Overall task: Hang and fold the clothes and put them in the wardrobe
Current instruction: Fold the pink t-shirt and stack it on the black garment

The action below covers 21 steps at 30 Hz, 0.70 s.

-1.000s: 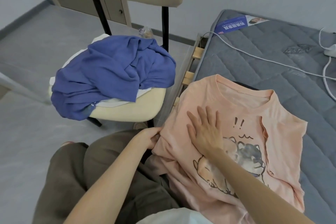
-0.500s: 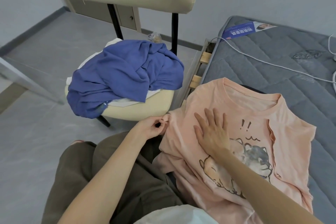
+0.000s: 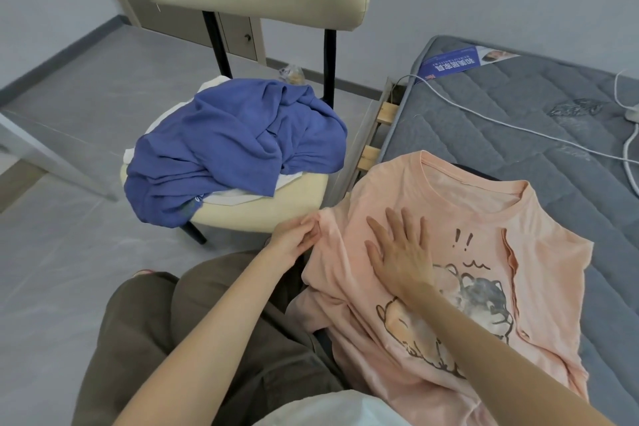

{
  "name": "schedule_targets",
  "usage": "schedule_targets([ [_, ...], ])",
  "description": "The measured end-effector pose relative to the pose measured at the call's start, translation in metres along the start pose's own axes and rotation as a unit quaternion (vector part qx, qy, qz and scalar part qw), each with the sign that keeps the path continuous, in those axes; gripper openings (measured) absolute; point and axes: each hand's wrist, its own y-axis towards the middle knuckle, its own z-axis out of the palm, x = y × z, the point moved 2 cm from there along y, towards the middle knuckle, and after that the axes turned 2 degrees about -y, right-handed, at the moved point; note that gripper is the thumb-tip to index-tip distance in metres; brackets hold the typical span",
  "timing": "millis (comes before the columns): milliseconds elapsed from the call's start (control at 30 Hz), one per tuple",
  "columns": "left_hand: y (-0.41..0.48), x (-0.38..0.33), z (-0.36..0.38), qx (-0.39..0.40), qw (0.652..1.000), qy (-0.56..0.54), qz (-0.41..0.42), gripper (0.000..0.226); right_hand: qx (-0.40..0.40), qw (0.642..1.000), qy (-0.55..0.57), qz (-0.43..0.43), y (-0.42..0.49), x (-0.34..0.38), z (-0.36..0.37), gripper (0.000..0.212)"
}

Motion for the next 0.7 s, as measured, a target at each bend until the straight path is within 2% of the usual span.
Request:
schedule_targets([
  [100, -0.008, -0.022, -0.003, -0.011, 0.986, 0.117, 0.121, 0.019, 0.012, 1.000, 0.005, 0.002, -0.001, -0.001, -0.002, 0.060],
  [233, -0.025, -0.053, -0.003, -0.007, 0.961, 0.171, 0.216, 0.031, 0.009, 1.000, 0.027, 0.003, -0.001, -0.001, -0.004, 0.062],
  [333, -0.030, -0.062, -0.002, 0.020, 0.981, 0.057, 0.182, 0.024, 0.008, 0.996, 0.088, 0.025, 0.004, -0.001, -0.009, 0.058],
  [400, -0.033, -0.063, -0.004, 0.016, 0.986, 0.004, 0.165, 0.022, 0.008, 0.982, 0.180, 0.054, 0.011, 0.000, -0.016, 0.039],
  [500, -0.037, -0.063, -0.006, 0.025, 0.984, 0.008, 0.179, 0.015, 0.043, 0.919, 0.384, 0.074, 0.020, 0.003, -0.036, 0.021],
  [567, -0.039, -0.066, -0.009, 0.023, 0.984, 0.005, 0.176, 0.017, 0.064, 0.871, 0.485, 0.045, 0.018, 0.014, -0.057, 0.013],
  [633, -0.040, -0.069, -0.012, 0.031, 0.984, 0.003, 0.173, 0.017, 0.081, 0.874, 0.480, -0.015, 0.012, 0.034, -0.073, 0.008],
  [700, -0.042, -0.075, -0.014, 0.048, 0.984, 0.001, 0.169, 0.016, 0.074, 0.904, 0.418, -0.050, 0.006, 0.056, -0.079, 0.018],
])
